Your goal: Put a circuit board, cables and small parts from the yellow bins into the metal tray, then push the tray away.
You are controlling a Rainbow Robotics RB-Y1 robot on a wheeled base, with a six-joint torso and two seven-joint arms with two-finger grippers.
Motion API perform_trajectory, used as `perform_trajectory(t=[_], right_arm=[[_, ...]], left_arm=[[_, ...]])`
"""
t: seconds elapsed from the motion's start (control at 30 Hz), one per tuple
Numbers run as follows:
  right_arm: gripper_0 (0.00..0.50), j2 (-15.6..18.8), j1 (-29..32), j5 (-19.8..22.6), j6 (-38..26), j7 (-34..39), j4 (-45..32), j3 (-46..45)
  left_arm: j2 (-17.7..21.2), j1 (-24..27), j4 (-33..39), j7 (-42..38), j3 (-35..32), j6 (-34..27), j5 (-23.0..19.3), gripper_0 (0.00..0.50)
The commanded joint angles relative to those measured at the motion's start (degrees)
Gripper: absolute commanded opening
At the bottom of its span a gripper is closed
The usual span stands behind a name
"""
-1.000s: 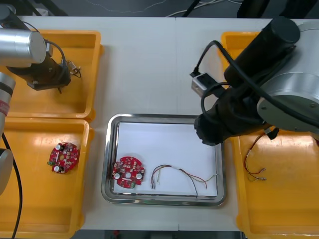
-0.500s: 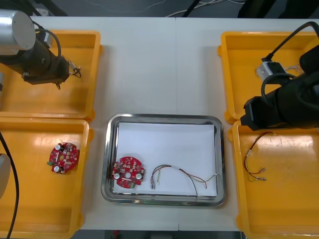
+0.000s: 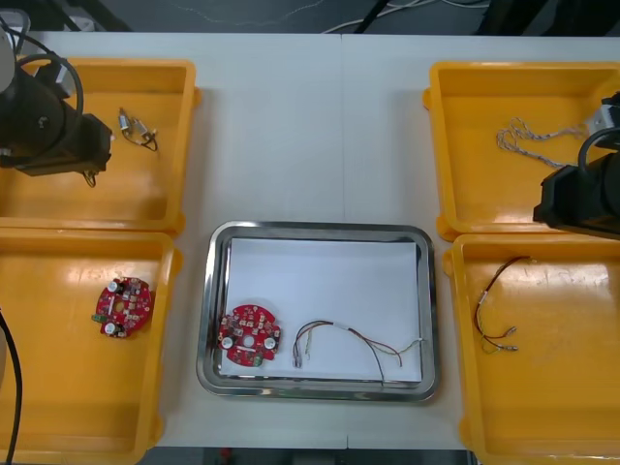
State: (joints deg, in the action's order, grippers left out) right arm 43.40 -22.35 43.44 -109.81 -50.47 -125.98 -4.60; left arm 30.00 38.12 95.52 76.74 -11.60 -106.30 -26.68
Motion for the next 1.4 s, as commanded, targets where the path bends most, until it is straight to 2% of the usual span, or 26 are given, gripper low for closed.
perform_trajectory(t=[0.03, 0.3, 0.37, 0.53, 0.8, 0.9, 1.07, 1.23, 1.4], right_arm=[[0.428, 3.4, 0.5, -0.5, -0.2, 1.3, 2.3, -3.6], [0.428, 4.2, -1.1, -1.9, -0.2, -0.2, 6.3, -3.8], [0.43, 4.2, -2.6, -1.7, -0.2, -1.4, 8.8, -3.8], [0.428, 4.2, -6.0, -1.9, -0.2, -7.8, 14.7, -3.7], [0.428, 4.1, -11.8, -3.4, -0.2, -16.9, 23.1, -1.6], [0.429, 4.1, -14.3, -3.6, 0.8, -19.1, 26.6, -0.7], [0.428, 4.0, -18.5, -3.8, 3.9, -23.2, 33.6, 2.5], [0.431, 4.0, -21.9, -4.3, 7.7, -24.1, 38.8, 6.4], [0.429, 3.1, -25.5, -4.4, 11.7, -25.5, 44.3, 9.1]], left_arm=[[3.1, -3.4, 7.0, 6.1, -2.7, -3.7, -1.9, 0.0], [3.3, -8.2, 15.9, 6.0, -4.8, -3.7, -4.2, 0.0], [3.4, -10.1, 18.2, 5.6, -5.5, -3.7, -5.8, 0.0], [3.5, -14.0, 22.1, 5.0, -6.9, -3.7, -9.4, 0.0], [3.5, -20.0, 29.5, 3.1, -5.0, -3.7, -10.7, 0.0], [3.4, -22.1, 31.8, 1.5, -3.4, -3.7, -11.0, 0.0], [3.6, -25.5, 36.8, -6.3, 2.5, -3.7, -11.5, 0.0], [4.0, -25.5, 38.4, -14.0, 8.6, -3.7, -11.5, 0.0], [4.7, -24.7, 38.5, -20.7, 15.7, 0.2, -9.3, 0.0]])
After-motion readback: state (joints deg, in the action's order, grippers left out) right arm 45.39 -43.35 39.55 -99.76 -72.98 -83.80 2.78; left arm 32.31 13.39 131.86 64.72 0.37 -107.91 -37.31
